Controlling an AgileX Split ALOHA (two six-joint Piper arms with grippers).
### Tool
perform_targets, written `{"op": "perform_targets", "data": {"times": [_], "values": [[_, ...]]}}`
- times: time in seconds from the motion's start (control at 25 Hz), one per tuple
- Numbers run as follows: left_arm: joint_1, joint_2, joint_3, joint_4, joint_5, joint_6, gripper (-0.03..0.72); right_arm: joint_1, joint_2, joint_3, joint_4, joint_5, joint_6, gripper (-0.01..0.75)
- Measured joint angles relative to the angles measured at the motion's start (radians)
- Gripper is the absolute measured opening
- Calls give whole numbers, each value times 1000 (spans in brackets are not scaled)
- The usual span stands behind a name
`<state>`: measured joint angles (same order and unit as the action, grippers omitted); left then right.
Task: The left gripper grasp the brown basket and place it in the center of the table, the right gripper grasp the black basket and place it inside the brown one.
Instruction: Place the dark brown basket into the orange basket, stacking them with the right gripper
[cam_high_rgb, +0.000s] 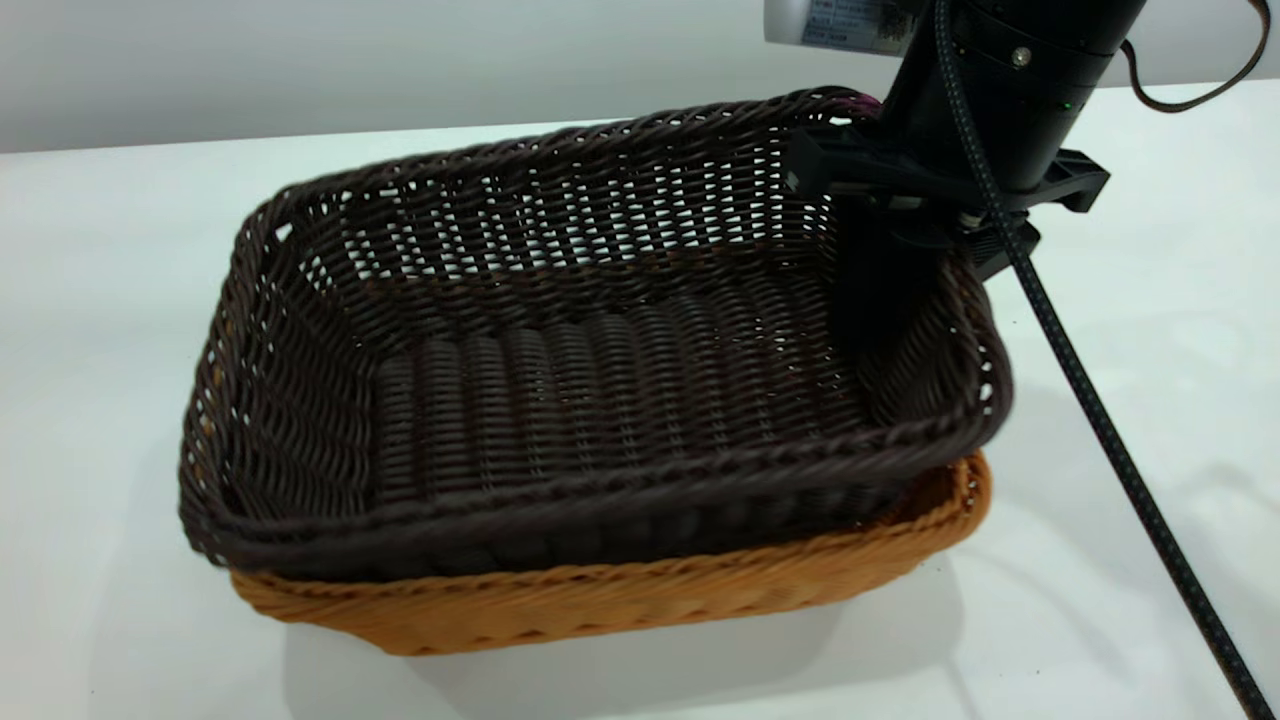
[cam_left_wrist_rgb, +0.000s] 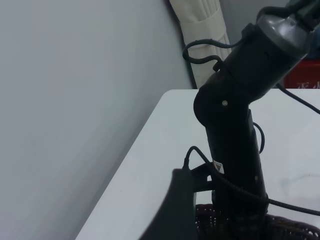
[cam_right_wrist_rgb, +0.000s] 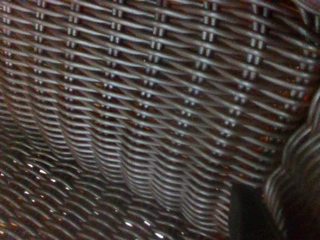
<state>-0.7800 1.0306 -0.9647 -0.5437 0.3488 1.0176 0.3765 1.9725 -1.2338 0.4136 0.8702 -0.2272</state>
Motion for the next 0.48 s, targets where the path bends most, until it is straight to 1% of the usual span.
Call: {"op": "perform_targets", "data": {"times": [0.24,0.4,0.48], "values": [[0,0,0,0,1,0,649,0,0,0,-24,14,-5,220],[0,0,0,0,1,-2,649,1,11,0,-24,15,-55,220],[0,0,0,0,1,-2,649,2,19,0,-25,15,-66,244]]}}
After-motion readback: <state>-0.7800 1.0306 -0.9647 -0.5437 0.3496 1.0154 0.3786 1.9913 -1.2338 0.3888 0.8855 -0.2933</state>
